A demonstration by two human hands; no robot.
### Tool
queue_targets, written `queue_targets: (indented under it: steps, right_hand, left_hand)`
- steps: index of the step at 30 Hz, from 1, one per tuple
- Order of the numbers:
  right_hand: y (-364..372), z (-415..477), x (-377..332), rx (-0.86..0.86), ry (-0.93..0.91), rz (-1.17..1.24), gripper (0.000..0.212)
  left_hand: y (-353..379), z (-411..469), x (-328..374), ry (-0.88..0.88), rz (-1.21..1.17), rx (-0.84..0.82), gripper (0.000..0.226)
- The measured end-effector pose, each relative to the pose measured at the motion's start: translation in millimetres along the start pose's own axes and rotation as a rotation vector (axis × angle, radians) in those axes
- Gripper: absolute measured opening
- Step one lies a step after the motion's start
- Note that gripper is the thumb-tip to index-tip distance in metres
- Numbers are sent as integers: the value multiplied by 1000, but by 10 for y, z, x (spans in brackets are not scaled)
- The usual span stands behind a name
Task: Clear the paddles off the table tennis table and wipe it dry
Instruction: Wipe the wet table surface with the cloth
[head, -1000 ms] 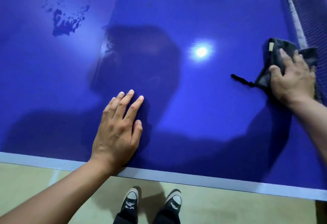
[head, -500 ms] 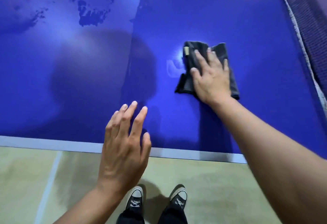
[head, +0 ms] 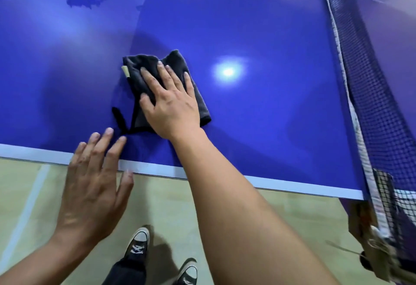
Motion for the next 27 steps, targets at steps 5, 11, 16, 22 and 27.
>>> queue_targets:
  steps: [5, 11, 16, 22, 27]
  right_hand:
    - [-414, -275, 1107, 98, 137, -34, 59]
    - [-1066, -870, 2938, 170, 418, -74, 59]
    - [-1419, -1324, 3851, 216, 558, -67, 65]
    - [-1402, -1340, 3777, 239, 562, -65, 69]
    - [-1206, -1397, 3267, 214, 498, -113, 68]
  left_hand:
    - [129, -53, 768, 142, -1, -21, 66]
    - [473, -93, 1641, 177, -12, -72, 68]
    - [601, -33, 1803, 88, -19, -133, 72]
    - [499, -55, 1791, 104, -53, -227, 75]
    - [446, -45, 1687, 122, -189, -282, 73]
Point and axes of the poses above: each hand's wrist, its own z-axis towards the middle knuckle, its own y-axis out of the palm, x = y × z, the point moved 8 cm from there along z, towards the middle knuckle, and after that the axes turned 10 degrees about y, right-handed, at the moved point
